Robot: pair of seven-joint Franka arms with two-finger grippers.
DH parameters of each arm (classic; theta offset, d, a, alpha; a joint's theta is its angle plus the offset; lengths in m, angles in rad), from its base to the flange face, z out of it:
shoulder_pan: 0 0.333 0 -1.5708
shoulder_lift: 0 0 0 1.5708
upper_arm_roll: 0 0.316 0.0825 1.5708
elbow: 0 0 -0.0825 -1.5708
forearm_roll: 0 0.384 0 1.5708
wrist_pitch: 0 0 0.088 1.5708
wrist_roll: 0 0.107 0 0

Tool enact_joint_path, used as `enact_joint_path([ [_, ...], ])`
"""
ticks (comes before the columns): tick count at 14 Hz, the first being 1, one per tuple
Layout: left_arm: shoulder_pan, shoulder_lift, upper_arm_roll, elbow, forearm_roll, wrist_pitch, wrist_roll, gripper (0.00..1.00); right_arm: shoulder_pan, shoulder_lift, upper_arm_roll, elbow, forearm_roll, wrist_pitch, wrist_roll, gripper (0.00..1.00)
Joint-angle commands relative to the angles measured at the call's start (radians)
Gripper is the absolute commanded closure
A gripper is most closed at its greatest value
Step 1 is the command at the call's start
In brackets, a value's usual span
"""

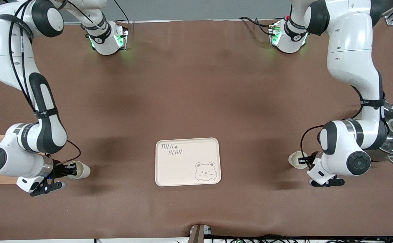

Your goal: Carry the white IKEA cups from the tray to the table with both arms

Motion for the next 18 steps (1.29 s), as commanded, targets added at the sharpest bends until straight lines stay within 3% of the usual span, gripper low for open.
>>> enact_joint_path([
  [1,0.005,0.007,-0.002,0.004,-0.019,0.005,0.016,0.9,-0.014,0.019,0.014,0.003,0.002,0.024,-0.016,1.0],
  [3,0.004,0.004,0.0,0.004,-0.014,0.005,0.019,0.65,-0.014,0.031,0.014,0.003,0.002,0.051,-0.016,1.0],
  [4,0.004,0.002,0.0,0.004,-0.013,0.005,0.02,0.43,-0.014,0.033,0.014,0.003,0.002,0.055,-0.016,1.0],
  [5,0.002,-0.001,0.0,0.004,-0.011,0.005,0.02,0.32,-0.014,0.034,0.014,0.003,0.002,0.055,-0.016,1.0],
  [7,-0.002,-0.012,0.002,0.006,-0.008,0.005,0.025,0.0,-0.014,0.036,0.014,0.003,0.002,0.055,-0.016,1.0],
  [9,-0.004,-0.03,0.005,0.007,-0.007,0.002,0.06,0.0,-0.011,0.036,0.014,0.003,0.002,0.055,-0.013,1.0],
  [10,-0.004,-0.042,0.005,0.009,-0.008,-0.006,0.068,0.0,-0.009,0.036,0.014,0.003,0.005,0.055,-0.005,0.36],
  [11,-0.007,-0.064,0.006,0.007,-0.008,-0.014,0.066,0.0,-0.011,0.036,0.014,0.003,0.005,0.056,-0.004,0.0],
  [18,-0.006,-0.234,0.008,0.007,0.006,-0.145,0.06,0.0,-0.01,0.005,0.018,0.015,0.006,0.035,0.012,0.0],
])
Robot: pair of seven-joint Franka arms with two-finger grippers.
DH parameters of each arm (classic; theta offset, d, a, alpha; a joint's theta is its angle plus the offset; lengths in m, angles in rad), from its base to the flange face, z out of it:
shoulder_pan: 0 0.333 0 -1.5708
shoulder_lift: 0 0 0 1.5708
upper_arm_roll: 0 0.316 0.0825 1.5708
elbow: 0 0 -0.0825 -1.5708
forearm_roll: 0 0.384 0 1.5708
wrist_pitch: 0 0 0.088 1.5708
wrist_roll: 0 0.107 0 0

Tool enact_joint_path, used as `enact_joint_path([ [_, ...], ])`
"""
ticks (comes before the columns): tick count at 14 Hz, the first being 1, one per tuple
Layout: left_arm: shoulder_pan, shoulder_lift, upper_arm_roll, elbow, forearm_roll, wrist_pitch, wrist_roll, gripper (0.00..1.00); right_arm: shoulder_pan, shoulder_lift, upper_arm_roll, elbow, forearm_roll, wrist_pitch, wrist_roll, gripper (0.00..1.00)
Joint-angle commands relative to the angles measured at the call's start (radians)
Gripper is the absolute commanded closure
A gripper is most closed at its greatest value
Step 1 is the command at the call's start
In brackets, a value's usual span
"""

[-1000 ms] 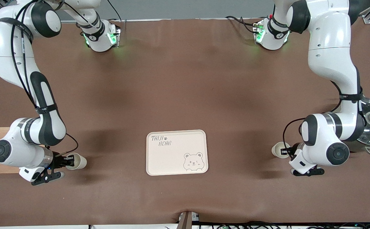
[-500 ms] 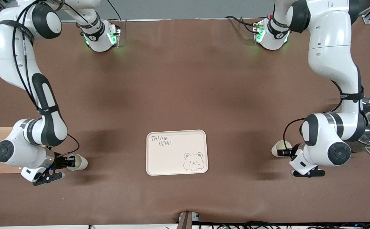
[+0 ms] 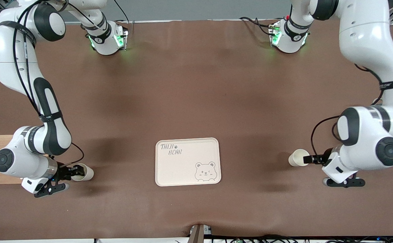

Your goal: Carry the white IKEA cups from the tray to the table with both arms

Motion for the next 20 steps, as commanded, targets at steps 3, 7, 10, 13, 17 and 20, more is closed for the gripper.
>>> enact_joint_path([
  [3,0.0,-0.14,0.001,-0.022,0.041,-0.123,0.011,0.0,-0.003,-0.068,0.022,0.035,0.0,-0.19,0.071,0.0],
  [7,0.004,-0.231,0.001,-0.023,0.041,-0.238,0.01,0.0,0.004,-0.189,0.021,0.092,-0.002,-0.431,0.176,0.0],
  [10,0.004,-0.286,0.003,-0.025,0.042,-0.291,0.008,0.0,0.004,-0.379,0.016,0.083,-0.006,-0.597,0.18,0.0],
  [13,0.003,-0.341,0.003,-0.025,0.053,-0.332,-0.003,0.0,0.004,-0.513,0.014,0.079,-0.015,-0.769,0.274,0.0],
  [17,-0.008,-0.412,-0.008,-0.033,0.111,-0.398,-0.073,0.0,0.004,-0.726,0.013,-0.076,-0.02,-0.831,0.334,0.0],
  [20,-0.006,-0.464,-0.017,-0.057,0.121,-0.398,-0.079,0.0,-0.002,-0.882,0.013,-0.217,-0.021,-0.782,0.337,0.0],
])
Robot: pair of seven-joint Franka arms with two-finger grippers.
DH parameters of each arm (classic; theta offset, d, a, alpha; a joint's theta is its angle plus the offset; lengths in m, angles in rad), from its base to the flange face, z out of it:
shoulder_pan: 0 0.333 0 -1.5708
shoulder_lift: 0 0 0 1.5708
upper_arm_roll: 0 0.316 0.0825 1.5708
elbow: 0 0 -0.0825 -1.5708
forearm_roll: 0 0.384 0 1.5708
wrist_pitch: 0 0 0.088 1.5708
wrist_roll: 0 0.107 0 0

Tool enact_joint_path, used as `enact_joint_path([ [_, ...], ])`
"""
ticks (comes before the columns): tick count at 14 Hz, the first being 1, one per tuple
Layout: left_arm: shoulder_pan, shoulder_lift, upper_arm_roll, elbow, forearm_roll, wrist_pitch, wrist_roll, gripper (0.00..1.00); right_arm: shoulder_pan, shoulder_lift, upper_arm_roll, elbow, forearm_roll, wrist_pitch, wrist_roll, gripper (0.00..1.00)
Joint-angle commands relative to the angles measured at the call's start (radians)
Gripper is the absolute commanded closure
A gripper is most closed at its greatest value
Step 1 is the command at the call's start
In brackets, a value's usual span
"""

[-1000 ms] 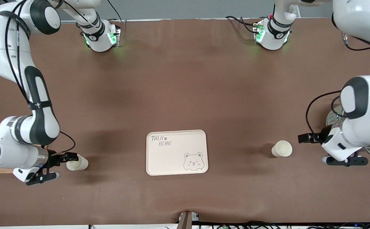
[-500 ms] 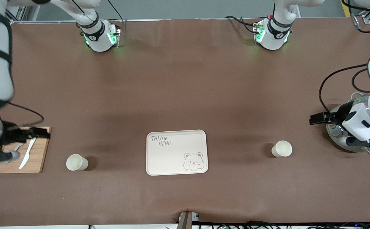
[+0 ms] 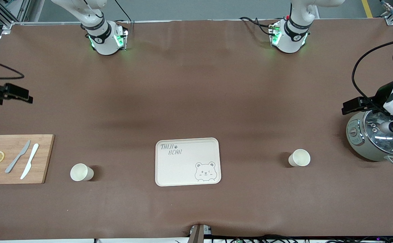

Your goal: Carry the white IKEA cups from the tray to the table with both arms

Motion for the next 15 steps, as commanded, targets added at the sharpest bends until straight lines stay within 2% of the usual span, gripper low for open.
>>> enact_joint_path([
  [1,-0.001,-0.075,-0.013,-0.05,0.031,-0.001,-0.015,0.0,-0.009,-0.146,0.0,-0.154,-0.012,0.062,0.017,0.0],
  [9,0.001,-0.194,-0.044,-0.146,0.034,-0.001,-0.035,0.0,-0.032,-0.139,-0.003,-0.155,0.002,0.079,0.007,0.0],
  [15,0.002,-0.207,-0.074,-0.154,0.088,0.0,-0.037,0.0,-0.031,-0.137,-0.003,-0.154,0.007,0.078,0.007,0.0],
])
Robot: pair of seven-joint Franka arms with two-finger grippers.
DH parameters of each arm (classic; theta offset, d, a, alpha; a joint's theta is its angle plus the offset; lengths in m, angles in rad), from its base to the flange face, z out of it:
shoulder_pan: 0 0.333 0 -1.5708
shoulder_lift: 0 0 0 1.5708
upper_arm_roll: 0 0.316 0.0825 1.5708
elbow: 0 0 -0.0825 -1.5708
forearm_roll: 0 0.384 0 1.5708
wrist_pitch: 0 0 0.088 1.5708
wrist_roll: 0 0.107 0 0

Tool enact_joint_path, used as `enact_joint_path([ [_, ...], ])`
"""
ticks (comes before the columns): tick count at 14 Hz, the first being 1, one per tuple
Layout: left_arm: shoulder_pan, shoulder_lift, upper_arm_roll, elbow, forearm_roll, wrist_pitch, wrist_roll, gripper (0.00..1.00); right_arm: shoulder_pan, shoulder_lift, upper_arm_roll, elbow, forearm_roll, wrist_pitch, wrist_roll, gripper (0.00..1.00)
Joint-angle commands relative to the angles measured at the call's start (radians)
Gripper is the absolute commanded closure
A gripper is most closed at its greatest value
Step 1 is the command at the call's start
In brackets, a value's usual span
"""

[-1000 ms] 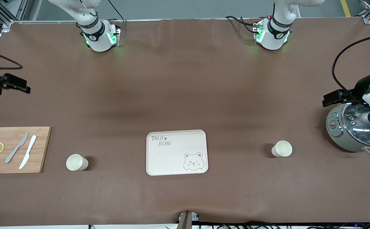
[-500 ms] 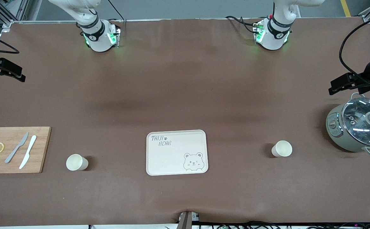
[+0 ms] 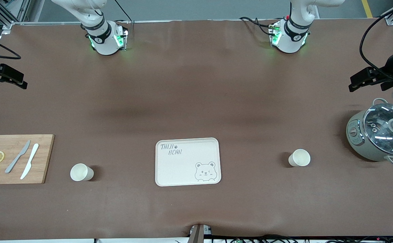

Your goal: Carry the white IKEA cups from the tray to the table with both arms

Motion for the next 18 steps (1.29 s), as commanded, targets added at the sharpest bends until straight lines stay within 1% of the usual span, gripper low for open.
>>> enact_joint_path([
  [1,0.002,-0.025,-0.019,-0.025,0.029,0.008,-0.016,0.0,-0.023,-0.013,0.013,-0.013,0.01,0.012,0.0,0.0],
  [7,0.011,-0.02,-0.016,-0.015,0.027,0.069,0.002,0.0,-0.017,-0.013,0.014,-0.013,0.011,0.016,0.0,0.0],
  [10,0.011,-0.018,-0.016,-0.015,0.029,0.074,0.006,0.0,-0.016,-0.011,0.016,-0.013,0.013,0.016,0.001,0.0],
  [13,0.011,-0.015,-0.016,-0.015,0.025,0.084,0.006,0.0,-0.016,-0.011,0.016,-0.013,0.039,0.016,0.001,0.0],
  [18,0.011,-0.014,-0.016,-0.015,0.027,0.083,0.006,0.0,-0.016,-0.01,0.016,-0.014,0.042,0.016,0.001,0.0],
])
